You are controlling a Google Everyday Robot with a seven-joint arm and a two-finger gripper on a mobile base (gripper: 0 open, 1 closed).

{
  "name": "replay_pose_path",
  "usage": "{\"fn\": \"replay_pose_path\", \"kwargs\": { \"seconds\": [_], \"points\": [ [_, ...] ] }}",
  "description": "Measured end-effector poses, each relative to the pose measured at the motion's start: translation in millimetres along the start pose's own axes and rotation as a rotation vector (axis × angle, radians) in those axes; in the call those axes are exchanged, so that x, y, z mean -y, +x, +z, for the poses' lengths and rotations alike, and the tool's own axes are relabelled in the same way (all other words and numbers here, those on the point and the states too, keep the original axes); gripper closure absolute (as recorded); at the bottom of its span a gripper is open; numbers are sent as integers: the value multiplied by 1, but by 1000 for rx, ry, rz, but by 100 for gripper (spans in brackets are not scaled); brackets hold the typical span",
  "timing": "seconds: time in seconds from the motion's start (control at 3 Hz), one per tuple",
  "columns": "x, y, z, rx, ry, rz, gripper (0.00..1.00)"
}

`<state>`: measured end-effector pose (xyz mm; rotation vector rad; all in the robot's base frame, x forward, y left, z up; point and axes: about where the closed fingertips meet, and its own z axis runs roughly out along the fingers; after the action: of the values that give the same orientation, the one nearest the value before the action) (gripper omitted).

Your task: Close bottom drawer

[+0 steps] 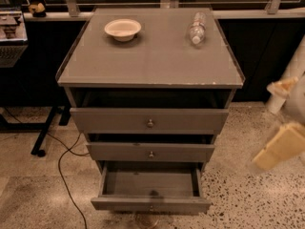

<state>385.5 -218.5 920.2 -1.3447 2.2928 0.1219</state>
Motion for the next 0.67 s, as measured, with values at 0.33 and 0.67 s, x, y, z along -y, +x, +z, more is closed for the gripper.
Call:
{"fn": "replay_pose_path", "kwargs": {
  "seconds": [0.33, 0.67],
  "points": [
    [-36, 22, 38, 119, -25, 147, 0],
    [-82, 35, 99, 208, -129, 248, 0]
  ]
}}
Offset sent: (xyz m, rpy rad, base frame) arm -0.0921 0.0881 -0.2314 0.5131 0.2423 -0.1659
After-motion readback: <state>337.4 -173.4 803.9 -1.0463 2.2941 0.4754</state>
